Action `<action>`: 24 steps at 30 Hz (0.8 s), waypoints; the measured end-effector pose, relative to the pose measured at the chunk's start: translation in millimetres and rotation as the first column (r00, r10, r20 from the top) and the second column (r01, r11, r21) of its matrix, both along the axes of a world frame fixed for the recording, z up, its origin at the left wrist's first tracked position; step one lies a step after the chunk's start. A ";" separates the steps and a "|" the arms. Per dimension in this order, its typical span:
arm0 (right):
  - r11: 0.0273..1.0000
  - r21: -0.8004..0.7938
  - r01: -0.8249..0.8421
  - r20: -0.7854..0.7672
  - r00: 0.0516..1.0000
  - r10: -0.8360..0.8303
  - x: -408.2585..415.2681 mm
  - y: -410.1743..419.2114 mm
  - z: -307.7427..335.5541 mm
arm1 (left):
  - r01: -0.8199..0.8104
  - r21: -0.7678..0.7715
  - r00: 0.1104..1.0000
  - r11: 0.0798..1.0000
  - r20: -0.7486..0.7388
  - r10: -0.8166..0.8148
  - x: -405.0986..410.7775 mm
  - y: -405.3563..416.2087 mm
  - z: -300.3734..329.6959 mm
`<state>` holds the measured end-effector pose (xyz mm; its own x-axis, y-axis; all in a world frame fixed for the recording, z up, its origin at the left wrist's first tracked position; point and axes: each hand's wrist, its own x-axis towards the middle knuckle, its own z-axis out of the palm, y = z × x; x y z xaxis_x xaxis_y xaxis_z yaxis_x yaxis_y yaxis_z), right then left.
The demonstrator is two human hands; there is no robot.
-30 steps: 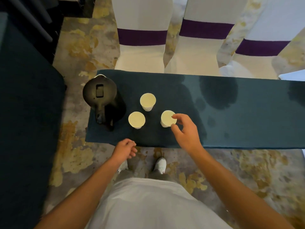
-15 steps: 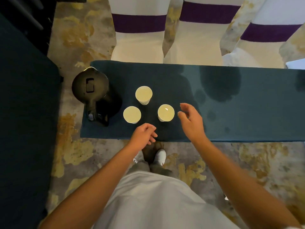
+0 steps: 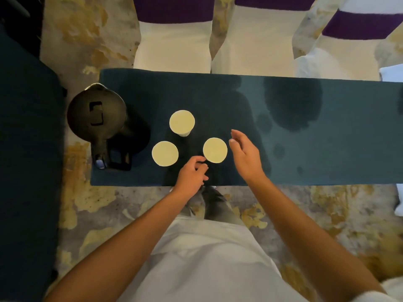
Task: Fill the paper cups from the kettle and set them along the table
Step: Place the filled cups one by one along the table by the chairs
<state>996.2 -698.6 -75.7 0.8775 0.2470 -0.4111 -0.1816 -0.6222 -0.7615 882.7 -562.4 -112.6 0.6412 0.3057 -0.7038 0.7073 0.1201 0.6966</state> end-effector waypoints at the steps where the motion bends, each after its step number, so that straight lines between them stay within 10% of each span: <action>1: 1.000 0.003 -0.023 -0.014 1.000 0.023 3.3 0.2 -1.9 | -0.014 0.006 1.000 1.000 -0.006 0.014 2.1 -2.1 -0.6; 24: 0.874 0.042 -0.485 -0.168 0.859 0.484 42.3 -9.4 -31.6 | -0.283 0.070 0.950 0.957 -0.117 0.290 26.4 -22.9 -5.6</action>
<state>1038.5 -708.0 -107.3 0.5652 0.6219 -0.5420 0.0184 -0.6664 -0.7454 909.0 -585.3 -118.3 0.4294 0.5014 -0.7511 0.7300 0.2970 0.6156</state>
